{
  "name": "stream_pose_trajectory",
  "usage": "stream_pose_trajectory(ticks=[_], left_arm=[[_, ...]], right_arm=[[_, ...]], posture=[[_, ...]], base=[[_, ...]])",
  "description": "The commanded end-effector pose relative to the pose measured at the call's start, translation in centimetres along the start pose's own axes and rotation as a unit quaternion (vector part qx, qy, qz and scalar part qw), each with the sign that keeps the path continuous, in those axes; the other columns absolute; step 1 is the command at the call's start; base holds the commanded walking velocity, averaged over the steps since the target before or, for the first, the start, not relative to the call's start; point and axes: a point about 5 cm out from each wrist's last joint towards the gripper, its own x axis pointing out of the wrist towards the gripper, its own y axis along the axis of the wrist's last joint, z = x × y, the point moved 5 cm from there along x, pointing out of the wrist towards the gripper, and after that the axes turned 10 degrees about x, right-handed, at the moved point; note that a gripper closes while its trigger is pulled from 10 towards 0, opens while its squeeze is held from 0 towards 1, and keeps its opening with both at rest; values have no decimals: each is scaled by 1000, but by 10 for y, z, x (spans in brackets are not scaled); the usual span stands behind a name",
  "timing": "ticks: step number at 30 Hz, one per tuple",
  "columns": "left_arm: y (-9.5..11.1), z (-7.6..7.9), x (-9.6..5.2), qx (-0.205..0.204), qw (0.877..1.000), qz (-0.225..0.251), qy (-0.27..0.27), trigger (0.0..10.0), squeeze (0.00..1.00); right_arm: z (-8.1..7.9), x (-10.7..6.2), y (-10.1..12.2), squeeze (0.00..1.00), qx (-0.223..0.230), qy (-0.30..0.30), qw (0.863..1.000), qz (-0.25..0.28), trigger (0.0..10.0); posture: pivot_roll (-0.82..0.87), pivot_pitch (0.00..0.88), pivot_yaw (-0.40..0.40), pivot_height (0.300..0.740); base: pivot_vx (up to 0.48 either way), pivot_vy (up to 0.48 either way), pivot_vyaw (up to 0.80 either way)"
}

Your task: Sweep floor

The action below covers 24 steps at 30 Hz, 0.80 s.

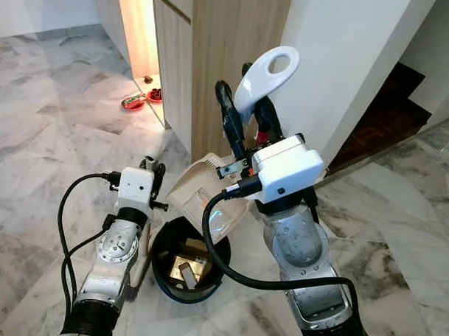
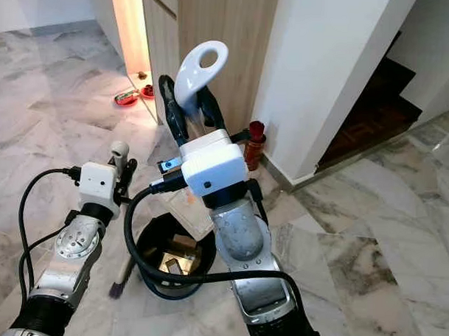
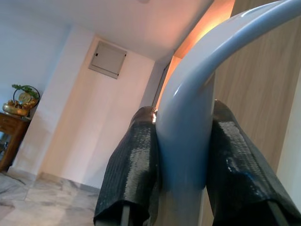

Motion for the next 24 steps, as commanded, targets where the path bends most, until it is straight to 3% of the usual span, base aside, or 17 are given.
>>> stream_pose_trajectory(ticks=[1,12,15,24], left_arm=[[18,2,4,-7,999,38,0,10000,0],[18,2,4,-8,999,38,0,10000,0],[18,2,4,-9,999,38,0,10000,0],[18,2,4,-8,999,38,2,10000,0]], right_arm=[[-3,3,28,0,-26,14,998,62,10000],[-11,2,29,0,-47,31,996,67,10000],[-8,3,27,0,-14,15,998,57,10000],[-2,3,24,0,9,-3,999,47,10000]], posture=[[201,89,-81,740],[201,91,-84,740],[202,91,-85,740],[203,91,-87,740]], base=[[0,0,0],[0,0,0],[0,0,0],[0,0,0]])
